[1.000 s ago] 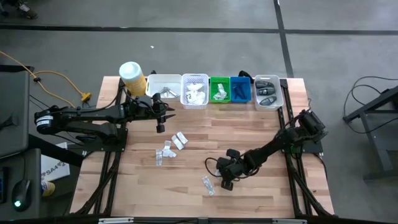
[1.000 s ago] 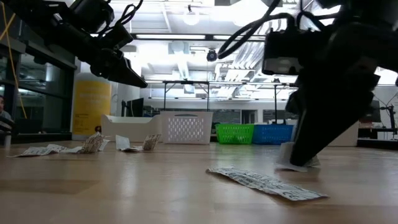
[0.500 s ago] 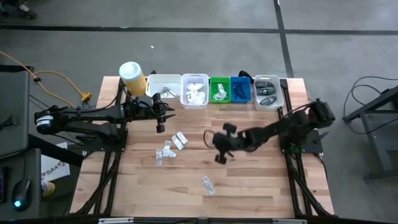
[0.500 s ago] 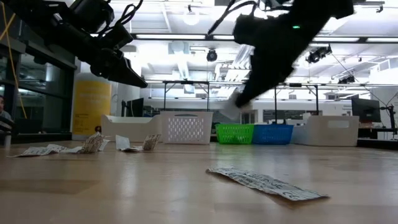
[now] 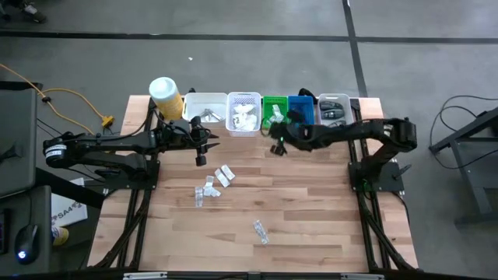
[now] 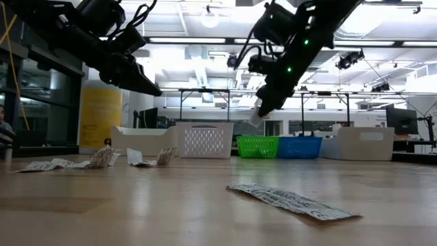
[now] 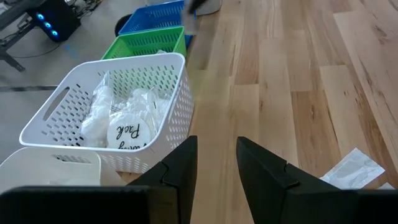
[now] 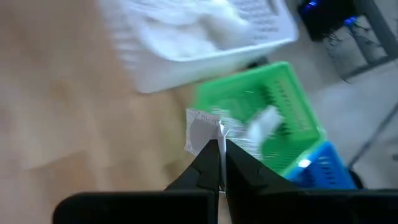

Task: Pick & Place Travel size toiletries
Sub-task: Put the white bandage into the green bin

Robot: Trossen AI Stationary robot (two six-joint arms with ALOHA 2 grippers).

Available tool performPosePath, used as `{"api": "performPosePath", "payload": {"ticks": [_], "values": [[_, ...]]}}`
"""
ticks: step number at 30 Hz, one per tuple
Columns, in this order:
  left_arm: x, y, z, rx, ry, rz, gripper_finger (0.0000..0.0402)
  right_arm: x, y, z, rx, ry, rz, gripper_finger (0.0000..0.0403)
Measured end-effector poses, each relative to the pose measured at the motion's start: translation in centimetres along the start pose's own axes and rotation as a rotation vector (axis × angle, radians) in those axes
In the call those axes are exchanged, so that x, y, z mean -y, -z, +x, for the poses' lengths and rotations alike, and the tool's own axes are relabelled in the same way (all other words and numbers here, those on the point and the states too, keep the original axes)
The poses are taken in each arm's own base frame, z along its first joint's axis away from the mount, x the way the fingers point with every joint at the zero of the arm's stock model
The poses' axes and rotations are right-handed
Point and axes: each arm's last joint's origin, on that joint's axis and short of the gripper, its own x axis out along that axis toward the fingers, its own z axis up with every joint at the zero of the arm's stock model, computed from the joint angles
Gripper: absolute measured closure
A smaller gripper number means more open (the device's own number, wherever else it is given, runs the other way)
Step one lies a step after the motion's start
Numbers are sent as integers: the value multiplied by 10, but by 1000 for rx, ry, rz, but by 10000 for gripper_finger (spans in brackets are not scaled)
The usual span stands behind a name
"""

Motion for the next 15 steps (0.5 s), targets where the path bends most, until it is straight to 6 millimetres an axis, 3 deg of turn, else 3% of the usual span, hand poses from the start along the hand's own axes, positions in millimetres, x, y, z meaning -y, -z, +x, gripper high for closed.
{"api": "performPosePath", "payload": {"ticks": [7,15], "values": [[0,0,0,0,0,0,291,40,0,23,1,25,35,399],[0,0,0,0,0,0,291,64,5,36,19,-103,-25,397]]}}
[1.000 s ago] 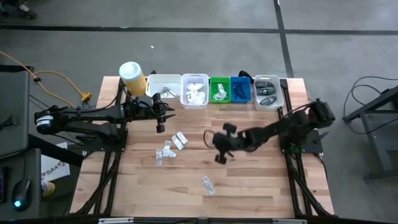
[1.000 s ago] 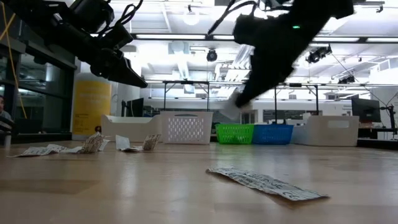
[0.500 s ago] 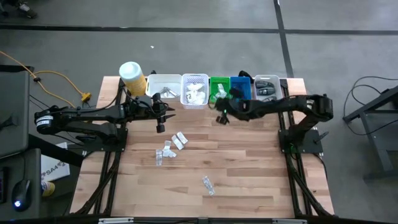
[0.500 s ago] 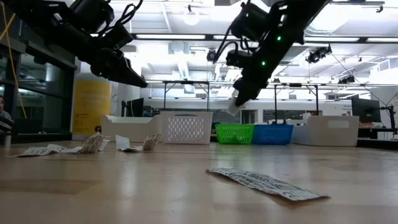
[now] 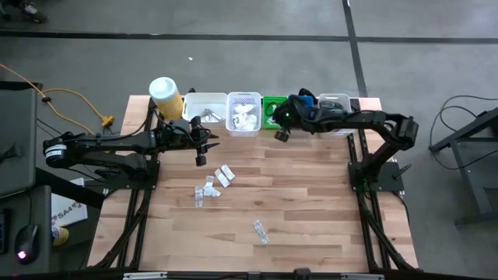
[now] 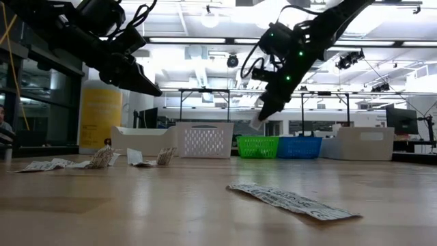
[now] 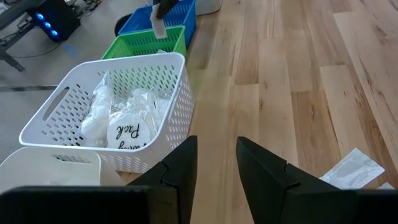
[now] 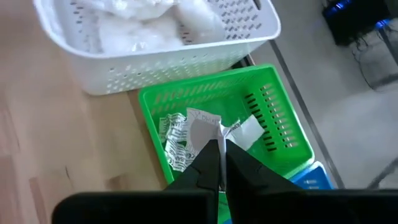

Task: Pick & Place Travel size toiletries
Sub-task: Put the white bandage into the green bin

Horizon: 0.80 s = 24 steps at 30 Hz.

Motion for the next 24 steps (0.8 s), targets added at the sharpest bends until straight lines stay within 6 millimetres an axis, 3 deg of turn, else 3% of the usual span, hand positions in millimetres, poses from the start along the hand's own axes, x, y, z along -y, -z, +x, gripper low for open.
{"api": "performPosePath", "payload": {"ticks": [4,14,19,24], "values": [[0,0,0,0,0,0,291,6,1,2,9,-25,-47,367],[0,0,0,0,0,0,291,17,-9,2,84,164,53,226],[0,0,0,-1,0,0,291,12,-11,0,104,148,192,199],[0,0,0,-3,1,0,291,-7,-11,-7,82,18,321,197]]}}
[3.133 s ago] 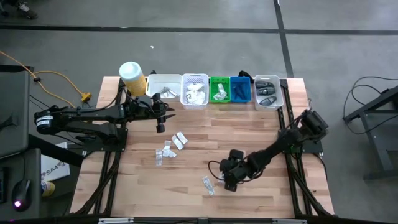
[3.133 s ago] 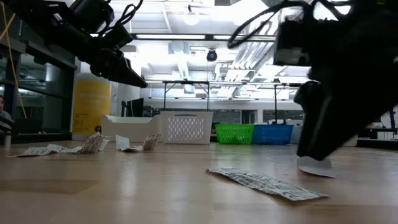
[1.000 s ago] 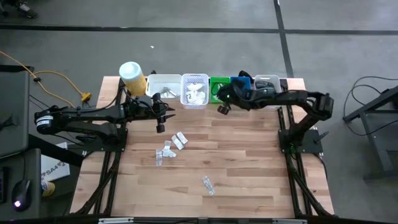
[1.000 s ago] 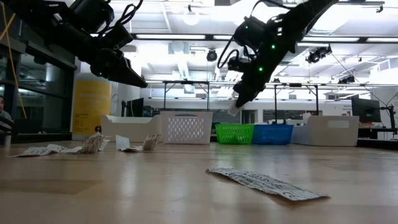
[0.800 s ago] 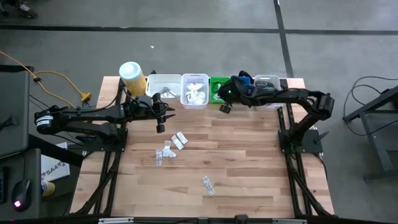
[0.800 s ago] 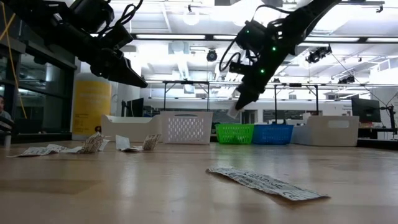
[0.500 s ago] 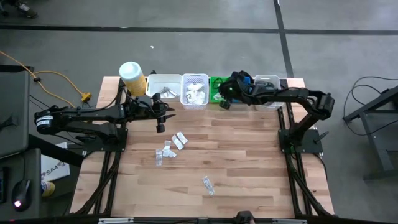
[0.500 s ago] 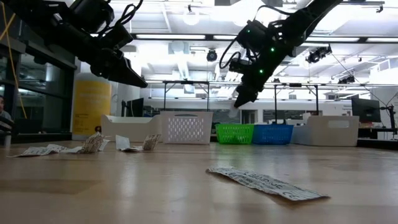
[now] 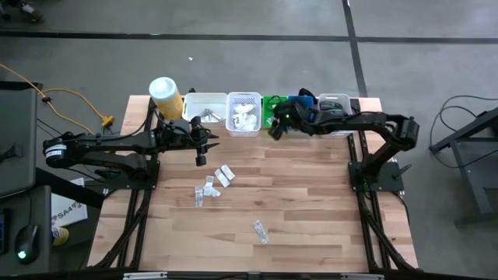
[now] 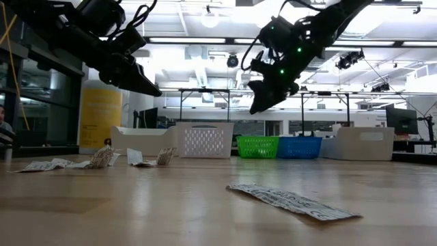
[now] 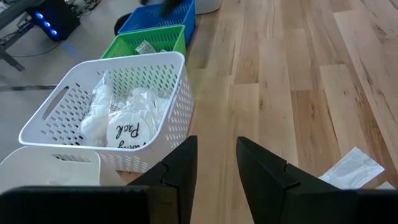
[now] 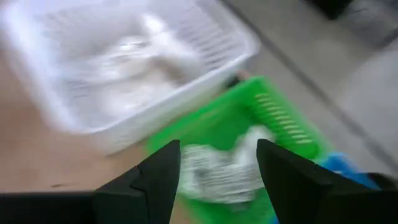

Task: Pick & Place Travel size toiletries
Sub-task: Put the white bandage into the green bin

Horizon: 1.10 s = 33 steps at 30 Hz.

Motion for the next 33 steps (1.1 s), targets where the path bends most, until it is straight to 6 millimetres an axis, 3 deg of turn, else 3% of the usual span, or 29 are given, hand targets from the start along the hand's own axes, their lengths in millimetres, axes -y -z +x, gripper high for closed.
{"api": "performPosePath", "payload": {"ticks": [9,14,24,33], "values": [[0,0,0,-1,0,0,291,-65,18,-27,-132,-551,-143,211],[0,0,0,0,0,0,291,-108,28,-54,-114,-706,-298,215],[0,0,0,0,0,0,291,-193,63,-109,31,-774,-514,181],[0,1,0,-8,2,-3,291,-252,101,-120,189,-850,-581,128]]}}
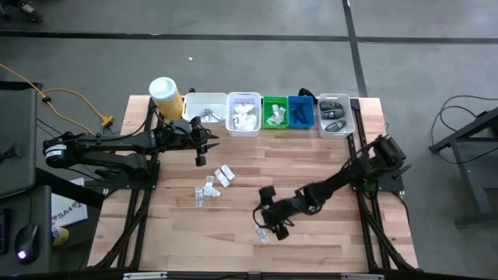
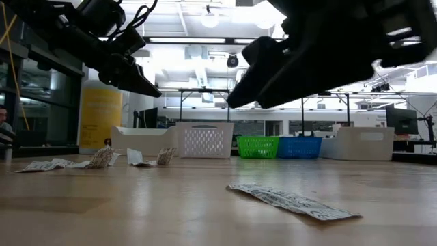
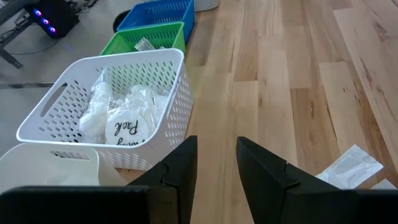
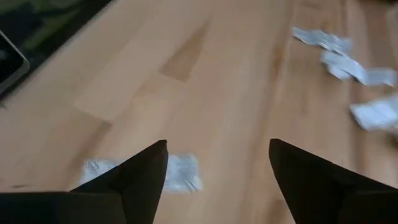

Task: Pick & Place Travel size toiletries
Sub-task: Put the white bandage into the green bin

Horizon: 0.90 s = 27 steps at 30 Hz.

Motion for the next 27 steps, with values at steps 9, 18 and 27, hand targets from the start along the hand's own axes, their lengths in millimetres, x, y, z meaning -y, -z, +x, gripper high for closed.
{"api": "performPosePath", "payload": {"ticks": [9,18,27], "values": [[0,1,0,-7,2,-15,291,-28,19,25,-2,-70,-34,132],[1,3,0,-31,8,-26,291,-35,33,35,-51,-103,-43,148],[1,4,0,-39,10,-29,291,-33,39,34,-128,-92,-3,155]]}}
